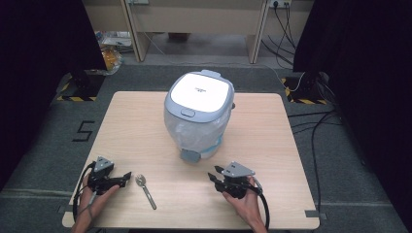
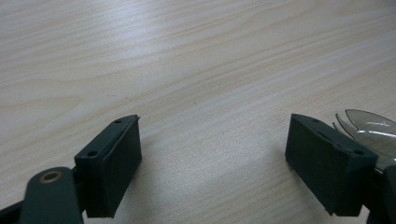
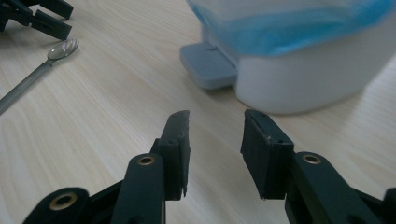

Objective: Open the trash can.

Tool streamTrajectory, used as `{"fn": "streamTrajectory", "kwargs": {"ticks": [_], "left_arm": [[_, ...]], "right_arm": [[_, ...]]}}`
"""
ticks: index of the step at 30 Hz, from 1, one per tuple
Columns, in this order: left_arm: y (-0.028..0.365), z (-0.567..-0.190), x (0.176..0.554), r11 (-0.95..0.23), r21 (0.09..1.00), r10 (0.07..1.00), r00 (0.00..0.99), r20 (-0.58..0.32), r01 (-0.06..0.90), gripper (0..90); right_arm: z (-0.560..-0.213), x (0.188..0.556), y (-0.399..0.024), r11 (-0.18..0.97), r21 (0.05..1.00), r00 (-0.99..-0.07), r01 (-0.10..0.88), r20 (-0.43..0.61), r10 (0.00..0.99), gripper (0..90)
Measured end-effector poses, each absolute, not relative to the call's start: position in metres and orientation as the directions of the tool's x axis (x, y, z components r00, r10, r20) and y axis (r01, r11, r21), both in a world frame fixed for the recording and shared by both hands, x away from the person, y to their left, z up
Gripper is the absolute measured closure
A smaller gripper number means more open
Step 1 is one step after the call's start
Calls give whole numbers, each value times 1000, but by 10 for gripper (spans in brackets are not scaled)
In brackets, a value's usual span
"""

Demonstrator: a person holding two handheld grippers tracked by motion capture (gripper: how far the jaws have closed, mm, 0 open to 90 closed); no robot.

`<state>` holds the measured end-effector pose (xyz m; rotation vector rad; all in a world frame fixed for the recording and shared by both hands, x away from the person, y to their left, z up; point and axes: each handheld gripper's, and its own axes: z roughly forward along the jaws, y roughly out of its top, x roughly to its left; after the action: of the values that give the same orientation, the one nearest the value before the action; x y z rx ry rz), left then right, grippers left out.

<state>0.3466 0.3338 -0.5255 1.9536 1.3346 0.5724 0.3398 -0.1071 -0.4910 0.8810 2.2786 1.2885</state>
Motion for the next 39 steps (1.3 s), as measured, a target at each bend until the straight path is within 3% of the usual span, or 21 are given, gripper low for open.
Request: {"fn": "streamTrajectory", "kwargs": {"ticks": [7,14,39], "left_arm": [[334,-526,347,-227,750,928,371,-27,621,177],[334,-526,347,-231,749,927,374,-24,622,177],[334,-526,347,-231,749,927,373,-24,621,177]], "right_arm": [[-494,356,-83,381,868,-757,318,-9,653,659],[-494,374,-55,415,872,-776,259,-68,627,713],[-511,397,-29,486,838,-761,247,-142,633,693]]}}
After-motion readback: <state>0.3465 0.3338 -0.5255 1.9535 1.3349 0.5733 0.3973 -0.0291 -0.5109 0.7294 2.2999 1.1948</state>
